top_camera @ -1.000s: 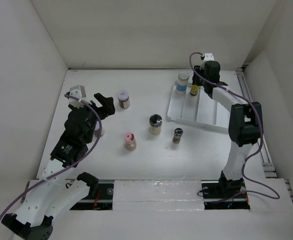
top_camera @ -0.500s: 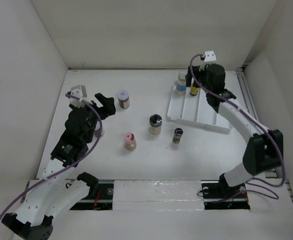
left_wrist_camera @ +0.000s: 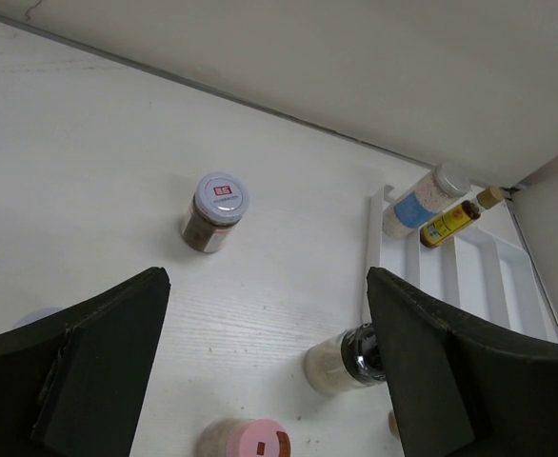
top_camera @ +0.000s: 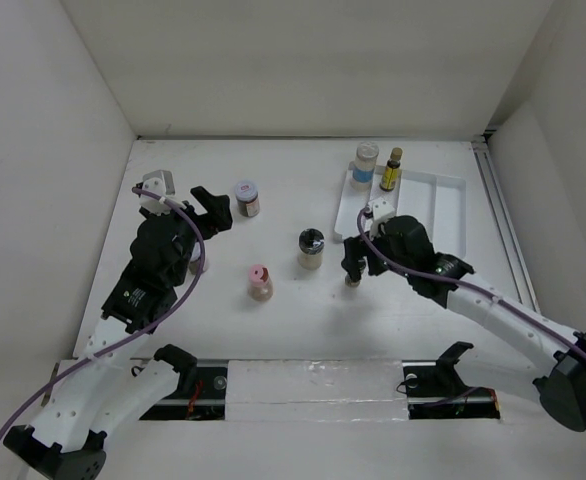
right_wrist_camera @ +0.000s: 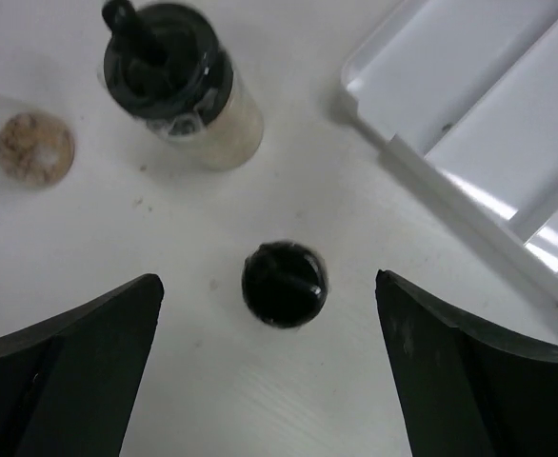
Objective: Organize the condiment bottles
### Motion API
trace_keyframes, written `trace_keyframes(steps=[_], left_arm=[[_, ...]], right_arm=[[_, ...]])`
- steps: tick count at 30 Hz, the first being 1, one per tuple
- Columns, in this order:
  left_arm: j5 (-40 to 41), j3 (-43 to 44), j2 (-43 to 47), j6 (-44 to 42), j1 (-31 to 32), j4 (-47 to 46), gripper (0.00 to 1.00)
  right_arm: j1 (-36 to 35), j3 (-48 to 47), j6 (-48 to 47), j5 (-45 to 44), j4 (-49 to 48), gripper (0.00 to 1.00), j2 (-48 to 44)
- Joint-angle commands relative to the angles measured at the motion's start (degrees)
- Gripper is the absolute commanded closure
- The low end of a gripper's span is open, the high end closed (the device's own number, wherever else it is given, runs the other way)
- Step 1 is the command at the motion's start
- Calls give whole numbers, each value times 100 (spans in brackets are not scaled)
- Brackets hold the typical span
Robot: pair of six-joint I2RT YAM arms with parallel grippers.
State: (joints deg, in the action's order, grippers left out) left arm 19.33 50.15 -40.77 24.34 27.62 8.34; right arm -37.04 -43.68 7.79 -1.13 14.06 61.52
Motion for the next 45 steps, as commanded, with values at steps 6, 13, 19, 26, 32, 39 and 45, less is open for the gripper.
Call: trace_keyframes(steps=[6,13,19,26,32,39,45], left_arm=[[-9,-32,17,-26,-37,-298,19],[-8,-32,17,-26,-37,-298,19],[-79,-32,17,-26,-37,-306,19],[-79,-32,-45,-26,-37,-289,19],[-149,-32,-97,-26,-37,-289,19],[-202,-32,-45,-26,-37,-298,19],[-202,-32,8,-26,-37,-298,19]], right_arm=[[-278,211,363,-54,193,6,228],[-331,105,311,-581,-438,35,1002],[-331,-175,258,-1275,-659,62,749],[-331,-641,-111,-1548,-624,69,564],[600,-1186,-375,-1540,-1063,69,1203],[1567,-1792,-428,-1128,-1731,69,2502],[2033,-2539,-366,-951,-1801,69,3760]])
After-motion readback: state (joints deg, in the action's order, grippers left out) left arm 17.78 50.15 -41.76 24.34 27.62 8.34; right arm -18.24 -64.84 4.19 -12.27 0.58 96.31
